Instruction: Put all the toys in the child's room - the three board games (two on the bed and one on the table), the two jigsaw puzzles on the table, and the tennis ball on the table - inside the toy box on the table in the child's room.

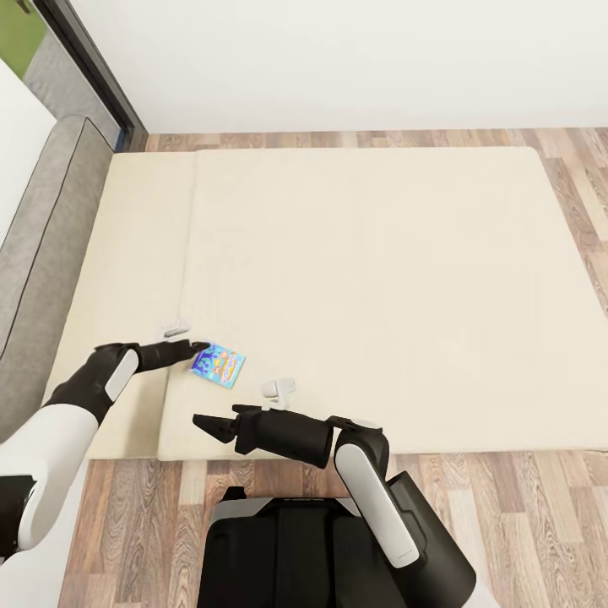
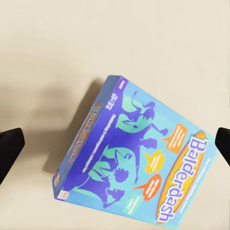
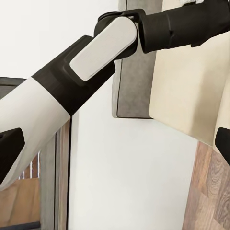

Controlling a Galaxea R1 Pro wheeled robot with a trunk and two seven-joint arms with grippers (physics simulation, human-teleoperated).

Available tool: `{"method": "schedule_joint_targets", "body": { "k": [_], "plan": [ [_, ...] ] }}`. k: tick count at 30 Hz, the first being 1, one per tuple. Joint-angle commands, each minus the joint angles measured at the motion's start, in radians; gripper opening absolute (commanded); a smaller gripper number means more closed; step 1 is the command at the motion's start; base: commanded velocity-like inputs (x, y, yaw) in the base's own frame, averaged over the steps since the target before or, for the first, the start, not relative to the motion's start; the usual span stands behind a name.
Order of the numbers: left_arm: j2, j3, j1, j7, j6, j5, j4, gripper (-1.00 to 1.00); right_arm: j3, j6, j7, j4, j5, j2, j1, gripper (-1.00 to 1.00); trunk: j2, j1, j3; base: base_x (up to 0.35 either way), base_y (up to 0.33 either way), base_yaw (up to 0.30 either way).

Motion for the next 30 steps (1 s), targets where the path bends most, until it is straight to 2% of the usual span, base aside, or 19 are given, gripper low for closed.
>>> {"method": "schedule_joint_targets", "body": {
  "k": [1, 7, 23, 30],
  "plan": [
    [0.001, -0.004, 0.000, 0.004, 0.004, 0.008, 0.006, 1.00, -0.001, 0.004, 0.004, 0.000, 0.003, 0.001, 0.000, 1.00, -0.002, 0.001, -0.001, 0.000, 0.000, 0.000],
    [0.001, -0.004, 0.000, 0.007, -0.003, 0.006, 0.038, 1.00, -0.001, 0.005, 0.002, 0.000, 0.003, 0.002, 0.000, 1.00, -0.002, 0.001, -0.001, 0.000, 0.000, 0.000],
    [0.001, -0.003, 0.000, -0.007, -0.013, 0.005, 0.044, 1.00, -0.001, 0.009, 0.001, 0.000, 0.003, 0.005, 0.000, 1.00, -0.002, 0.001, -0.001, 0.000, 0.000, 0.000],
    [0.000, -0.004, 0.000, -0.010, -0.050, 0.007, 0.044, 1.00, -0.001, 0.009, 0.001, 0.000, 0.002, 0.005, 0.000, 1.00, -0.002, 0.001, -0.001, 0.000, 0.000, 0.000]
  ]
}}
